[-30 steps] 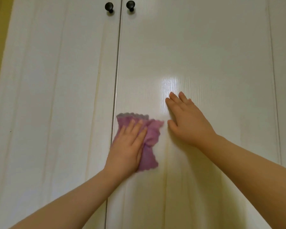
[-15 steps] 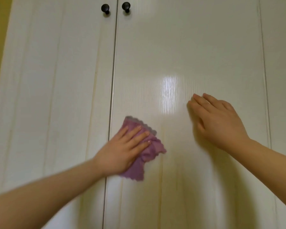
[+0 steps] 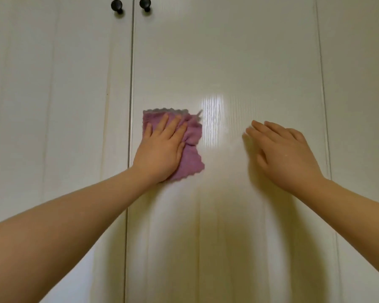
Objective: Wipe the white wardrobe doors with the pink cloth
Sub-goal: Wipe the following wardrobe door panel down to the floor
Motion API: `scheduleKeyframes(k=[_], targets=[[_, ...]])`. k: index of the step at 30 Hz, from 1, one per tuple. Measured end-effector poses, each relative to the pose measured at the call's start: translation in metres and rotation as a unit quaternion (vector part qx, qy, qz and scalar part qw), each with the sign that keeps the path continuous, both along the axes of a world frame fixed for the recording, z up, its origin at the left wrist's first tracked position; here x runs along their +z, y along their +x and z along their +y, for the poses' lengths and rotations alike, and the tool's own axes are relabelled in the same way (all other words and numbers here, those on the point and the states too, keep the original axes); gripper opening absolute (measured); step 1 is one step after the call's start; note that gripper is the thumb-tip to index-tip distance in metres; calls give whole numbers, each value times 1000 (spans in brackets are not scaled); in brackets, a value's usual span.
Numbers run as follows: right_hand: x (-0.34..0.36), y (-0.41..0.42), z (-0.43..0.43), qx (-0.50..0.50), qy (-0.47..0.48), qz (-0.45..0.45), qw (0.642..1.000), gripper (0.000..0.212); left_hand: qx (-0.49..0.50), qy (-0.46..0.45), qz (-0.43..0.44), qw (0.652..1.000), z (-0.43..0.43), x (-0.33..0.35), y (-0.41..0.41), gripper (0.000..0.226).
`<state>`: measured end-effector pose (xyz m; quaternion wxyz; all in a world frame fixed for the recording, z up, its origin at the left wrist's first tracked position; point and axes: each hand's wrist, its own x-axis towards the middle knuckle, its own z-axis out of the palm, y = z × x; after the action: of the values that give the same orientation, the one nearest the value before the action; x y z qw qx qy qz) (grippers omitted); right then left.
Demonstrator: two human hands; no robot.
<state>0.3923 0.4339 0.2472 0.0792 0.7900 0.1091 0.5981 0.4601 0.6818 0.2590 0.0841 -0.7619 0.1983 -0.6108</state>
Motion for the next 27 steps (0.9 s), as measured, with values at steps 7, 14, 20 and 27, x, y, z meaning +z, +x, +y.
scheduleKeyframes(k=[7, 14, 20, 27], targets=[[-5, -11, -28, -41, 57, 78, 994, 49, -59, 297, -39, 952, -7, -64, 3, 47], [-8, -22, -51, -30, 129, 87, 987, 54, -66, 130, -43, 988, -29, -42, 6, 47], [-6, -25, -68, -41, 164, 149, 974, 62, -50, 136, -67, 987, -24, -6, 4, 47], [-13, -21, -76, -64, 138, 197, 968, 61, -133, 327, -85, 932, -80, -40, 6, 39]])
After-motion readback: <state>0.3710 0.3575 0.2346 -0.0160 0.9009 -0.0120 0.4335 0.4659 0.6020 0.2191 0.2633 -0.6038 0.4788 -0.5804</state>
